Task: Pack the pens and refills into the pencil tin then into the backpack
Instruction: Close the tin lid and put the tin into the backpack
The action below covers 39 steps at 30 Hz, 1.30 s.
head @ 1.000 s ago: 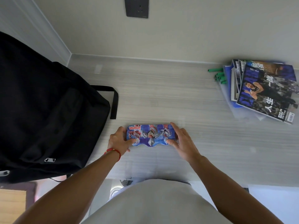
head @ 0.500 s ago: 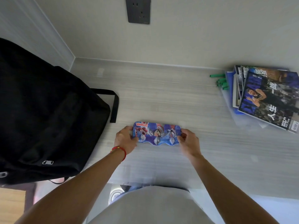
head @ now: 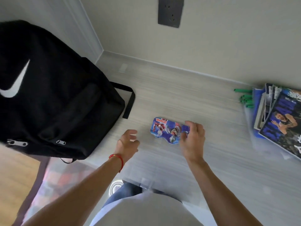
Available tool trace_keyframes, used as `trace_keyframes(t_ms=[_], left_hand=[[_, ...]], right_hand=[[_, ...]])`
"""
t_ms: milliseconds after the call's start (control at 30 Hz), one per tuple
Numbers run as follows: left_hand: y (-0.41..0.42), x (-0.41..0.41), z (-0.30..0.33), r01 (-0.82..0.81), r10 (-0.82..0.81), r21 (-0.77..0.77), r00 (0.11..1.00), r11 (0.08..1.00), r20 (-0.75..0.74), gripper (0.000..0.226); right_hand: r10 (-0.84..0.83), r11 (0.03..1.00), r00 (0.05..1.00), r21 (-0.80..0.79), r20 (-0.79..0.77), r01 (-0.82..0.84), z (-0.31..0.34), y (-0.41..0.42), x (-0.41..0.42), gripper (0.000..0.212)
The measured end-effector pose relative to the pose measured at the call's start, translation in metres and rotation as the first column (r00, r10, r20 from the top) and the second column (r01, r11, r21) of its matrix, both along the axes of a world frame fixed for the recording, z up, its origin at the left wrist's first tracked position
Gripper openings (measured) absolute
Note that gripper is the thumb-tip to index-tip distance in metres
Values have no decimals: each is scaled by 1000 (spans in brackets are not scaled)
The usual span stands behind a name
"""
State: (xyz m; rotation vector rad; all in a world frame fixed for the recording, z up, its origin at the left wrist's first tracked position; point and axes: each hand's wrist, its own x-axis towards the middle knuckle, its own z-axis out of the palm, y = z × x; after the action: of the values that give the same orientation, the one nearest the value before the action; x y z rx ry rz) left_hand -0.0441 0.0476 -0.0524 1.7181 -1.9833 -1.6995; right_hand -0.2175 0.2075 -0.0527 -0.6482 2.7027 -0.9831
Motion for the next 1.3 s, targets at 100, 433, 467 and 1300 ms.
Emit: trace_keyframes(t_ms=[100,433,467,1300], left_hand=[[-6,22,23,-136,132,-87,990,987,-57,39],[-57,93,113,-277,164,-329,930,903,-330,38],[-61,103,119,-282,152,-346,921,895,-358,37],[-161,253,145,-279,-107,-814,918,510,-382,36]], right_hand=[[189,970,982,-153,-4,-188,12,-36,21,39],[501,808,866,-361,2,-466,54,-131,115,41],[533,783,846,-376,-8,-496,60,-140,127,38],[614,733,655,10,-440,-680,100,-257,318,6]])
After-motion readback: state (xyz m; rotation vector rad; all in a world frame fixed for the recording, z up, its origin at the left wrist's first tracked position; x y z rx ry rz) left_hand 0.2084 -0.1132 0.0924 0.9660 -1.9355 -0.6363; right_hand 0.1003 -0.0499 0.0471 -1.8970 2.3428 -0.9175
